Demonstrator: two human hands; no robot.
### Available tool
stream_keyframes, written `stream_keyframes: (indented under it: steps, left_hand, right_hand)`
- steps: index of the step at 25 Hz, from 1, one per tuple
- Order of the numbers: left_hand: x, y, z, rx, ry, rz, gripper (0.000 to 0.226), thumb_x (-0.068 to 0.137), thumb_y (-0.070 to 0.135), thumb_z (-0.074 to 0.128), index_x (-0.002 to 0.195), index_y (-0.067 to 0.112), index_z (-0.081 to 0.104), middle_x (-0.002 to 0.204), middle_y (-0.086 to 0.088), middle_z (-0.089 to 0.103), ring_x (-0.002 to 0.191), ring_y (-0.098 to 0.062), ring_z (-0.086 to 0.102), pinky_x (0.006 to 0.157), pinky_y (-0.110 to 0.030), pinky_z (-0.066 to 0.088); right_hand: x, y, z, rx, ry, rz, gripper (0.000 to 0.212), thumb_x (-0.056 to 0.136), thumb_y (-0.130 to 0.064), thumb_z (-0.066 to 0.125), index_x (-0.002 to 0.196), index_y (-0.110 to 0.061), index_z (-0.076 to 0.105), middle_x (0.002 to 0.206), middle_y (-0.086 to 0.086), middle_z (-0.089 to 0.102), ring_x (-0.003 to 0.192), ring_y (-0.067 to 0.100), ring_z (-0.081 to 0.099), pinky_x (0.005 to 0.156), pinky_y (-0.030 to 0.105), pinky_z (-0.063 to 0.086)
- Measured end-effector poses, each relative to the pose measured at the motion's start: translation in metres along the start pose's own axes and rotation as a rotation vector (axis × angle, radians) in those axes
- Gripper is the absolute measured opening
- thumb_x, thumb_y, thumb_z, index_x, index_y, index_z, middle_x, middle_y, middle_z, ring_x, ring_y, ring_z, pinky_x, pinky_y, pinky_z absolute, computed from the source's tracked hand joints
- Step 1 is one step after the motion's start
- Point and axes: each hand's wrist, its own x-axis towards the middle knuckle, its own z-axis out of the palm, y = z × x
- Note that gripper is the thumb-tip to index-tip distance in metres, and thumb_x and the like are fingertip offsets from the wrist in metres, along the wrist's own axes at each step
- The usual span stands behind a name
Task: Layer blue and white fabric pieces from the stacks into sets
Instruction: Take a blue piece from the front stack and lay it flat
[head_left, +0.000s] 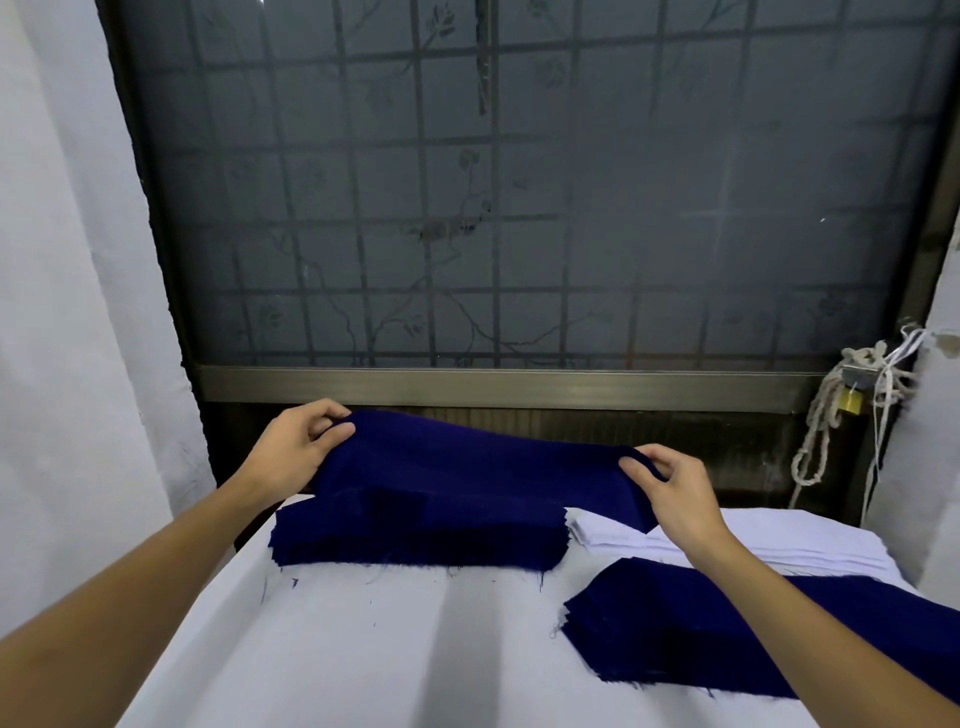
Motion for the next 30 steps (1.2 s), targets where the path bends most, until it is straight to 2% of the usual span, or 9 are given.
stream_keyframes:
  steps: [5, 9, 11, 15, 19, 21, 24, 27, 30]
  left_hand:
    - [-0.009, 0.002, -0.003, 0.299, -0.113, 0.053, 0.020, 0.101, 0.048, 0.052, 0.091, 0.032, 0.058, 0.081, 0.006, 0.068, 0.077, -0.010, 0.066, 0.068, -0.032, 0.056]
    - [-0.010, 0.002, -0.003, 0.901, -0.318, 0.100, 0.039, 0.104, 0.057, 0.032, 0.089, 0.036, 0.060, 0.087, 0.017, 0.063, 0.086, -0.004, 0.060, 0.096, -0.038, 0.048]
    - [-0.010, 0.001, -0.001, 0.791, -0.334, 0.056, 0.034, 0.107, 0.049, 0.036, 0.095, 0.036, 0.065, 0.092, 0.016, 0.067, 0.089, -0.005, 0.064, 0.096, -0.039, 0.051]
    - [-0.011, 0.008, 0.005, -0.138, -0.032, -0.135, 0.028, 0.107, 0.028, 0.052, 0.091, 0.019, 0.074, 0.087, -0.005, 0.076, 0.083, -0.021, 0.072, 0.078, -0.038, 0.056]
    - [0.000, 0.020, 0.008, -0.436, 0.211, -0.195, 0.024, 0.105, 0.034, 0.054, 0.099, 0.021, 0.074, 0.095, -0.002, 0.078, 0.089, -0.019, 0.073, 0.081, -0.036, 0.055]
    - [0.001, 0.021, 0.008, -0.404, 0.185, -0.134, 0.025, 0.104, 0.041, 0.055, 0.097, 0.023, 0.072, 0.094, 0.000, 0.077, 0.088, -0.014, 0.072, 0.080, -0.030, 0.055]
    - [-0.012, 0.016, 0.002, -0.110, -0.107, -0.006, 0.029, 0.098, 0.055, 0.053, 0.088, 0.034, 0.071, 0.088, 0.017, 0.075, 0.077, 0.004, 0.070, 0.065, -0.010, 0.050]
    - [-0.030, 0.004, 0.003, 0.251, -0.470, 0.014, 0.027, 0.097, 0.055, 0.052, 0.094, 0.038, 0.071, 0.090, 0.021, 0.074, 0.083, 0.000, 0.071, 0.070, -0.021, 0.055]
    - [-0.047, -0.001, 0.014, 0.182, -0.529, -0.045, 0.023, 0.098, 0.044, 0.055, 0.095, 0.031, 0.073, 0.096, 0.013, 0.075, 0.091, -0.006, 0.072, 0.078, -0.028, 0.059]
  right_hand:
    - [-0.016, 0.001, -0.019, -0.010, -0.003, 0.008, 0.010, 0.100, -0.023, 0.061, 0.103, -0.028, 0.069, 0.096, -0.007, 0.074, 0.090, 0.015, 0.072, 0.064, 0.023, 0.059]
    - [-0.025, 0.002, -0.018, -0.067, -0.047, 0.008, 0.013, 0.100, -0.022, 0.061, 0.108, -0.025, 0.069, 0.102, -0.005, 0.073, 0.095, 0.016, 0.070, 0.076, 0.034, 0.063]
    - [-0.026, 0.001, -0.016, -0.088, -0.059, 0.001, 0.014, 0.100, -0.022, 0.060, 0.111, -0.023, 0.069, 0.104, -0.004, 0.073, 0.096, 0.015, 0.070, 0.079, 0.036, 0.063]
    - [-0.023, -0.006, -0.011, -0.008, -0.037, 0.016, 0.013, 0.101, -0.020, 0.059, 0.110, -0.021, 0.069, 0.102, -0.001, 0.074, 0.094, 0.018, 0.071, 0.072, 0.030, 0.062]
    - [-0.021, -0.014, -0.006, 0.046, -0.002, 0.004, 0.012, 0.101, -0.024, 0.060, 0.106, -0.024, 0.070, 0.099, -0.005, 0.075, 0.091, 0.015, 0.072, 0.068, 0.026, 0.060]
    - [-0.024, -0.014, -0.010, 0.061, 0.023, 0.005, 0.011, 0.101, -0.024, 0.059, 0.104, -0.027, 0.070, 0.097, -0.007, 0.075, 0.089, 0.014, 0.072, 0.064, 0.022, 0.058]
    - [-0.032, -0.007, -0.027, 0.059, 0.071, 0.020, 0.013, 0.102, -0.022, 0.058, 0.105, -0.025, 0.070, 0.097, -0.005, 0.075, 0.089, 0.014, 0.073, 0.065, 0.023, 0.058]
    - [-0.045, 0.005, -0.043, -0.010, 0.020, 0.067, 0.016, 0.101, -0.021, 0.058, 0.112, -0.022, 0.069, 0.105, -0.002, 0.074, 0.098, 0.018, 0.071, 0.080, 0.036, 0.062]
    - [-0.062, 0.019, -0.053, -0.112, -0.030, 0.111, 0.019, 0.101, -0.023, 0.058, 0.118, -0.024, 0.067, 0.110, -0.005, 0.071, 0.103, 0.017, 0.068, 0.085, 0.038, 0.062]
